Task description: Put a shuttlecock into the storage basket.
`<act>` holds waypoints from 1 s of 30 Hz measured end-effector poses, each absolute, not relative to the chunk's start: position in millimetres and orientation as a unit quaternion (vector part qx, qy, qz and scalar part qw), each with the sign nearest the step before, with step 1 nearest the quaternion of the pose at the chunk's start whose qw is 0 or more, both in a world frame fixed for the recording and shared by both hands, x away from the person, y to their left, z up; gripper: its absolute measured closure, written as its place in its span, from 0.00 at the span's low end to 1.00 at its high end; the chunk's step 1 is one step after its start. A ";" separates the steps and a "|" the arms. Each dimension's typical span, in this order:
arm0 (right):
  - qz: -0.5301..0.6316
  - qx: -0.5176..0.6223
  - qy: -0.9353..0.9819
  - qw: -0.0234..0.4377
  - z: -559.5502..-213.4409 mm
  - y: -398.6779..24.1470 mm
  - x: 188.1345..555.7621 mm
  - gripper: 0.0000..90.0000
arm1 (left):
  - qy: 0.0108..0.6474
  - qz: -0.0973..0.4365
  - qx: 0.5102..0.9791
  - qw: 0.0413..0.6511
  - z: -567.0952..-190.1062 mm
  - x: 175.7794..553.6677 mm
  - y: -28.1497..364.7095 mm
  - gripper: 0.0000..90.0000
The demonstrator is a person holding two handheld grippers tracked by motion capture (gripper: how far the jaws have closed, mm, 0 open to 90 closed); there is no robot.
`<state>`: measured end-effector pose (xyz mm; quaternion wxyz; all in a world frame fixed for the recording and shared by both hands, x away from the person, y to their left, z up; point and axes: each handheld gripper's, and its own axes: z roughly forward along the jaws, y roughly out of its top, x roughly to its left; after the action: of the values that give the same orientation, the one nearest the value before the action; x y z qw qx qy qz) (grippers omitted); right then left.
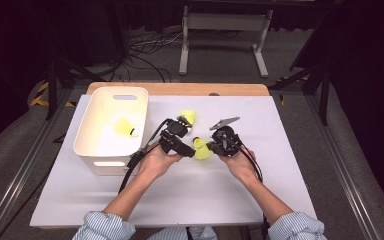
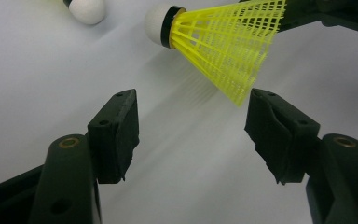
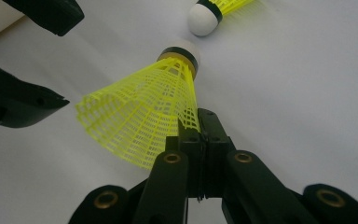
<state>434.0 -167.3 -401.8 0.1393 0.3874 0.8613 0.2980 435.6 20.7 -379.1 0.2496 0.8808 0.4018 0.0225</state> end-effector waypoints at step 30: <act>0.312 0.376 0.863 0.126 -395.6 -155.7 426.5 1.00 | 0.408 0.019 0.878 0.247 -390.5 440.7 13.4 0.51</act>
<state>426.5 -155.7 -395.6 0.1256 0.3765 0.8631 0.3122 440.7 13.4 -390.5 0.2471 0.8785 0.4085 0.0189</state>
